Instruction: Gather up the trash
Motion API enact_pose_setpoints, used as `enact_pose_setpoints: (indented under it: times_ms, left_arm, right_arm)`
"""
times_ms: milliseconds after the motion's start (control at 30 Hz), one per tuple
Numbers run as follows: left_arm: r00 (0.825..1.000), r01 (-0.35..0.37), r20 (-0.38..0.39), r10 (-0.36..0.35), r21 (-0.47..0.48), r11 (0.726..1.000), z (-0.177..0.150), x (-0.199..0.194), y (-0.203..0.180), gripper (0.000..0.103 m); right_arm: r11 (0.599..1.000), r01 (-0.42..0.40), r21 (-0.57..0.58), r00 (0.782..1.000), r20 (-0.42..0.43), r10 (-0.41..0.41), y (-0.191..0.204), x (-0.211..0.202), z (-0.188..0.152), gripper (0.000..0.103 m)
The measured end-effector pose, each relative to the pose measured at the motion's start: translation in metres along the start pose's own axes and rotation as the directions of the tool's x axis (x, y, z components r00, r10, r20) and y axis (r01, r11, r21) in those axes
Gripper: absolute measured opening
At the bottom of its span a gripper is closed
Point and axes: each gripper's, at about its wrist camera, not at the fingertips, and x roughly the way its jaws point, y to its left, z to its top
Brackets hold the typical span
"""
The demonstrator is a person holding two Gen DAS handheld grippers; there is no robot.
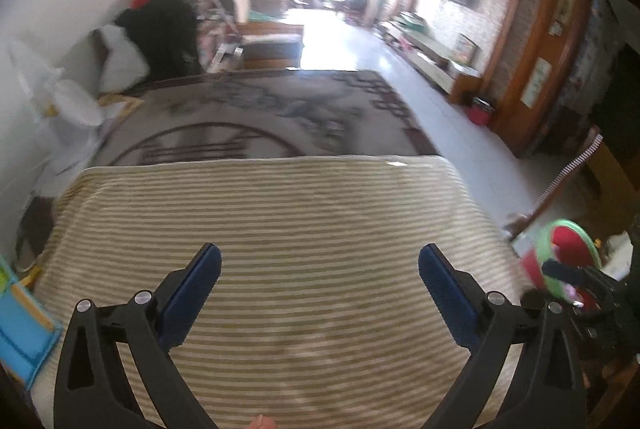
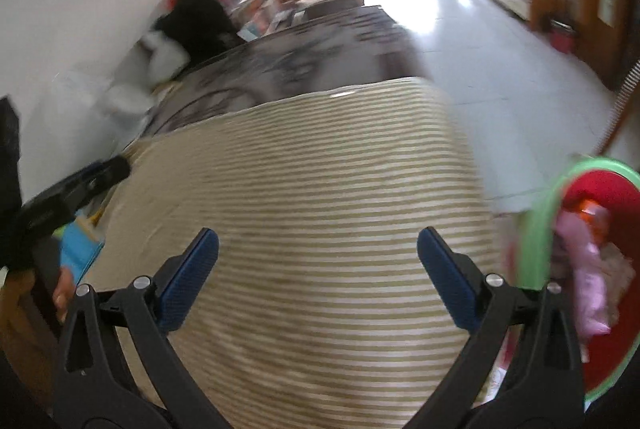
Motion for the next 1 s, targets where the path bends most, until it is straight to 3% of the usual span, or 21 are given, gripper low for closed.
enact_pose_setpoints:
  times_ms: [67,200,300,367,633,867,1000]
  left_arm:
    - [0.999,-0.034,0.017,0.035,-0.024,0.999,-0.003,-0.005,0.019,0.095]
    - [0.99,-0.135,0.035,0.138,-0.075,0.988,-0.011,-0.016,0.067,0.095]
    - [0.978,-0.192,0.057,0.2,-0.125,0.973,-0.016,-0.028,0.099,0.095]
    - [0.97,-0.221,0.067,0.233,-0.154,0.963,-0.02,-0.036,0.116,0.095]
    - [0.935,-0.328,0.051,0.351,-0.254,0.91,-0.044,-0.063,0.185,0.095]
    - [0.941,-0.317,0.03,0.338,-0.272,0.908,-0.053,-0.068,0.203,0.095]
    - [0.953,-0.276,0.046,0.299,-0.273,0.922,-0.047,-0.068,0.197,0.095]
  right_arm:
    - [0.991,-0.137,-0.013,0.99,-0.03,0.136,0.026,0.015,0.001,0.098]
    - [0.966,-0.246,-0.087,0.964,-0.124,0.234,0.08,0.047,0.0,0.098]
    - [0.924,-0.363,-0.12,0.918,-0.218,0.332,0.123,0.073,-0.006,0.098]
    - [0.904,-0.399,-0.156,0.898,-0.265,0.35,0.148,0.085,-0.009,0.098]
    - [0.854,-0.443,-0.273,0.864,-0.385,0.325,0.213,0.113,-0.031,0.098]
    - [0.887,-0.298,-0.354,0.943,-0.255,0.215,0.224,0.105,-0.017,0.098]
    - [0.918,-0.232,-0.322,0.969,-0.157,0.189,0.216,0.091,0.003,0.098]
